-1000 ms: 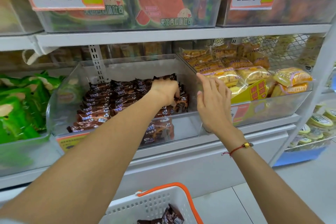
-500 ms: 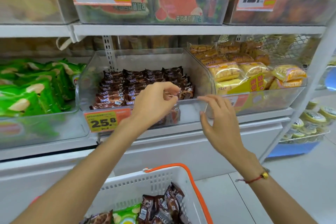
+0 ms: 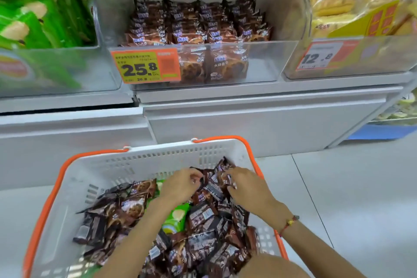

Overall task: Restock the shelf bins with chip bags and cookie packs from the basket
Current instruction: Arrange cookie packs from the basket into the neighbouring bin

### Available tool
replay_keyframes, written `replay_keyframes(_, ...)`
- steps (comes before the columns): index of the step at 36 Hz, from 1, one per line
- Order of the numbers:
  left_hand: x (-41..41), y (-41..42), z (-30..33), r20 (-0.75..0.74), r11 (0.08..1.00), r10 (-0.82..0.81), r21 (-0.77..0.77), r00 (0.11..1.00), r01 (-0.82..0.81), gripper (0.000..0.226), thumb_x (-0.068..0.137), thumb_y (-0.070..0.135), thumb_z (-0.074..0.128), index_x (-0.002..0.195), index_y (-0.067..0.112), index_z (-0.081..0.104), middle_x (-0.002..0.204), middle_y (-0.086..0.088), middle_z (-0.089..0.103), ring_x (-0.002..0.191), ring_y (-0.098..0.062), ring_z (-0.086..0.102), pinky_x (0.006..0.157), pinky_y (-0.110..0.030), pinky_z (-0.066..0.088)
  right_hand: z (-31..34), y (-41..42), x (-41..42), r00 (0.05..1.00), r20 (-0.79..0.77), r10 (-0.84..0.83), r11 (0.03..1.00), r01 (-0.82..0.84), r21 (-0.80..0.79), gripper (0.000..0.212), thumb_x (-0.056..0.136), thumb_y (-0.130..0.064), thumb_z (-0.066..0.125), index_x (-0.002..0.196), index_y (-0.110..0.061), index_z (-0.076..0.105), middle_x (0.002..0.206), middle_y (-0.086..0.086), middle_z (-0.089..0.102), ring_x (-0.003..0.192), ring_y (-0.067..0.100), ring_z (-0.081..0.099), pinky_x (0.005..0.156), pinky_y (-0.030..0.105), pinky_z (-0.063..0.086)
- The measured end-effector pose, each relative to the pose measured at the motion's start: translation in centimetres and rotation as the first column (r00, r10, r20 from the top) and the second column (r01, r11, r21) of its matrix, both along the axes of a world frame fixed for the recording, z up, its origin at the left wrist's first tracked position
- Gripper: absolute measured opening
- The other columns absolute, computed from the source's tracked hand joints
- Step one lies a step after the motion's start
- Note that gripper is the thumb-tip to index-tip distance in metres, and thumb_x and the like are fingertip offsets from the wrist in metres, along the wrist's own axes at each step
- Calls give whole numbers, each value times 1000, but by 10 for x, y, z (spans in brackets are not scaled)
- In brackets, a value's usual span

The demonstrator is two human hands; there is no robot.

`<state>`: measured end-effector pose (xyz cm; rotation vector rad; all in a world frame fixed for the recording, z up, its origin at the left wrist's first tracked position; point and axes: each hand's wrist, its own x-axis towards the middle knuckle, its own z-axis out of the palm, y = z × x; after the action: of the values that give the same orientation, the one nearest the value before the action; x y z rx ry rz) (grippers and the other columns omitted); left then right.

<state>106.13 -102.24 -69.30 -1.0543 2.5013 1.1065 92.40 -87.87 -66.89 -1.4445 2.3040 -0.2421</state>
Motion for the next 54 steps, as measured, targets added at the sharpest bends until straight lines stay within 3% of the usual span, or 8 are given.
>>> replay_keyframes(4,24,28,-56,205,979,-183,124,961,160,44,97,32,54,139,23,47,139,-1,52,119,-21,55,96,-32,46,-44,0,15,987,76,141,957,-156,247,37,94,-9,47,131,-10,50,124,12,55,116,32,52,87,37,49)
replay_keyframes(12,43,46,-98,254,993,-110,69,961,95,51,90,22,65,138,27,48,141,0,49,125,-19,49,104,-35,42,-109,-7,29,939,164,302,860,-343,377,65,94,-1,45,152,-16,18,155,5,26,138,31,28,105,44,38)
replay_keyframes(23,41,43,-103,258,998,-41,57,965,27,55,85,37,70,134,26,49,132,3,57,117,-17,56,94,-33,48,-113,-18,36,941,-20,337,913,-322,252,17,97,-11,47,99,-8,64,106,7,62,101,26,57,80,37,48)
replay_keyframes(28,35,26,-78,153,985,40,161,987,-64,50,87,40,67,131,18,57,131,-1,58,120,-21,53,96,-31,43,-81,-28,22,971,145,191,970,-209,124,31,99,-33,46,81,-13,59,74,0,56,72,17,55,62,30,44)
replay_keyframes(31,28,16,-44,33,901,126,414,991,-128,42,85,33,70,122,16,63,118,2,61,121,-17,54,99,-24,40,-51,-31,8,955,293,39,999,-47,22,35,96,-38,52,65,-22,51,62,-7,50,60,8,47,57,27,34)
replay_keyframes(36,11,6,15,-113,788,192,609,975,-85,35,86,26,69,119,18,58,100,0,64,90,-1,62,80,-6,45,0,-37,-15,878,470,-85,950,214,-228,44,89,-30,65,54,-16,43,54,-7,39,56,9,39,62,33,35)
replay_keyframes(43,-16,-6,96,-388,859,245,511,888,-14,29,89,19,66,117,14,61,102,-6,73,85,-1,67,73,-9,49,92,-36,-34,797,603,-39,833,359,-420,11,85,-23,72,87,-13,70,77,-8,68,70,-1,61,67,13,44)
replay_keyframes(54,-68,-18,206,-713,989,63,140,698,54,14,88,22,67,101,25,68,97,12,72,94,0,65,85,-16,48,204,-47,-70,919,391,47,592,290,-752,36,75,-14,80,106,-22,64,94,-7,71,86,3,66,76,19,53)
